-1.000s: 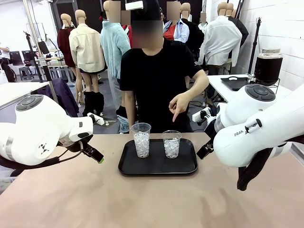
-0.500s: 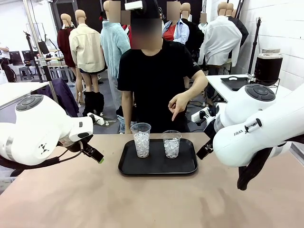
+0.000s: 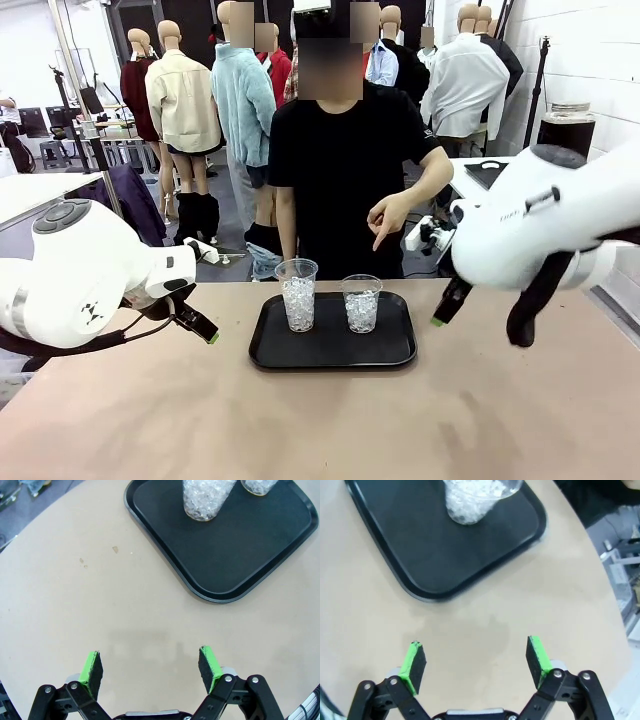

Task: Pour the drink into the iced cup.
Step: Pick up the iced cup indicated by the human and present it to them.

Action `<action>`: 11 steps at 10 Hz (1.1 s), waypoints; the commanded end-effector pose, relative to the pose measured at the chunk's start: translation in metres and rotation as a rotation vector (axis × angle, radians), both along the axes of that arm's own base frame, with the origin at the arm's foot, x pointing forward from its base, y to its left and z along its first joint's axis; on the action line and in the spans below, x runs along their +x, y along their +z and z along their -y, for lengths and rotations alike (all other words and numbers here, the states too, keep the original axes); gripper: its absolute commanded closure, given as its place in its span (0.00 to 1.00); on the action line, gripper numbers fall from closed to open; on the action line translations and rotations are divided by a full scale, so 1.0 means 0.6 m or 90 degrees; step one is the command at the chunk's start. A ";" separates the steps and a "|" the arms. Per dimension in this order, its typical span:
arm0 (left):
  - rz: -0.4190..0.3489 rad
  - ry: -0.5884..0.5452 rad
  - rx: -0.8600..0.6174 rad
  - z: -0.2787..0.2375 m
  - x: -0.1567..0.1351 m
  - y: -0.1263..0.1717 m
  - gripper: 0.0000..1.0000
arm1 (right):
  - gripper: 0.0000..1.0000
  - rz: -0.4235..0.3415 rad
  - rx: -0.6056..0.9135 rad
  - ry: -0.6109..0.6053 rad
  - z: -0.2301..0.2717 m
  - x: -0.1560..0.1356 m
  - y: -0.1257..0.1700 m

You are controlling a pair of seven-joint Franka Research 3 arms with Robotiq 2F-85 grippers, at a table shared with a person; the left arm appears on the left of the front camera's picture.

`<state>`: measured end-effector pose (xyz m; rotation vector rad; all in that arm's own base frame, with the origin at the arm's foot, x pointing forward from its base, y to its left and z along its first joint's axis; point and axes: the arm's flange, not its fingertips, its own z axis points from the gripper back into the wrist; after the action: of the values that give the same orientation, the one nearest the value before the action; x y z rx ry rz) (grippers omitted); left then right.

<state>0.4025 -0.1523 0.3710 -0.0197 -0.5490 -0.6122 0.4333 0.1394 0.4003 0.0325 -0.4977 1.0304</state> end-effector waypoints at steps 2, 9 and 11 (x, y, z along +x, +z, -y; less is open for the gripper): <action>0.000 0.002 -0.001 -0.002 0.001 0.000 0.00 | 0.00 -0.015 -0.002 0.200 0.034 0.083 -0.004; 0.000 0.002 -0.001 -0.002 0.001 0.000 0.00 | 0.00 0.051 0.088 0.383 0.025 0.086 0.017; 0.000 0.002 -0.001 -0.002 0.001 0.000 0.00 | 0.00 0.054 0.099 0.387 0.032 0.099 0.000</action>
<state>0.4026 -0.1524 0.3708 -0.0194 -0.5486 -0.6123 0.4905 0.1239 0.4058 0.2814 -0.6674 1.5980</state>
